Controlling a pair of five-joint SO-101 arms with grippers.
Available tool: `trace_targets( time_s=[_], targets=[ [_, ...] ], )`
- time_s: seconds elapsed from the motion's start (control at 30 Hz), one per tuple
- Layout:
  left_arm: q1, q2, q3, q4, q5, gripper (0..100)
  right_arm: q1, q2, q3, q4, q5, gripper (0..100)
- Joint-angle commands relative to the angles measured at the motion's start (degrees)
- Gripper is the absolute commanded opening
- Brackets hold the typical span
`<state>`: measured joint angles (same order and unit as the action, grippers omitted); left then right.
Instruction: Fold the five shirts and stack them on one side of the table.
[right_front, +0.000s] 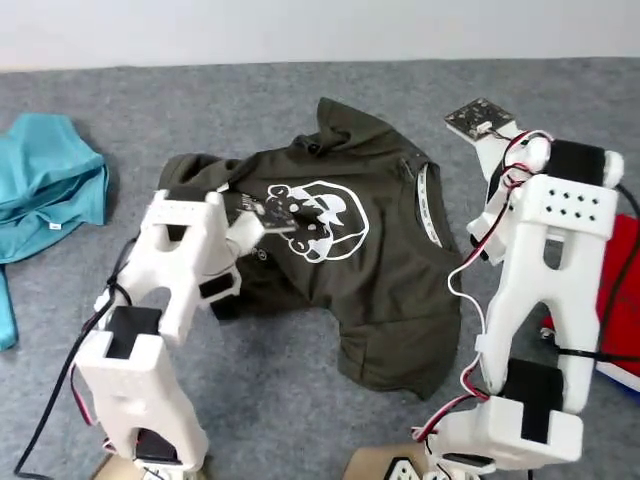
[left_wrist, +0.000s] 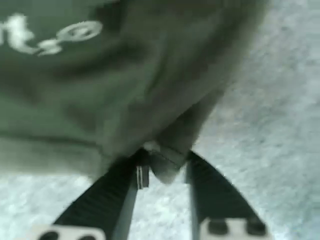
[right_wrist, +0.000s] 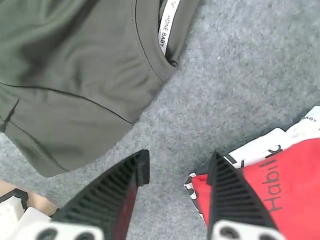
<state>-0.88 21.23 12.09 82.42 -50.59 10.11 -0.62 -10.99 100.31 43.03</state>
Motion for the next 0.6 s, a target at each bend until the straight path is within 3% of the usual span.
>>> trace_targets(
  time_s=[0.0,0.2,0.43,0.57],
  targets=[
    [-2.37,-0.79,-3.38,4.48,-2.20,5,0.75,-3.47,-0.44,2.24,-0.35,19.8],
    [-5.89,-0.79,-7.96,16.00,-7.65,1,0.40,-3.47,-0.44,2.24,-0.35,19.8],
    [-10.64,-0.88,-8.48,18.11,-9.23,3,0.40,-3.47,-0.44,2.33,-0.44,19.8],
    [-9.93,-4.31,-7.60,18.11,-8.88,7,0.31,-3.47,-0.44,2.33,-0.44,19.8]
  ],
)
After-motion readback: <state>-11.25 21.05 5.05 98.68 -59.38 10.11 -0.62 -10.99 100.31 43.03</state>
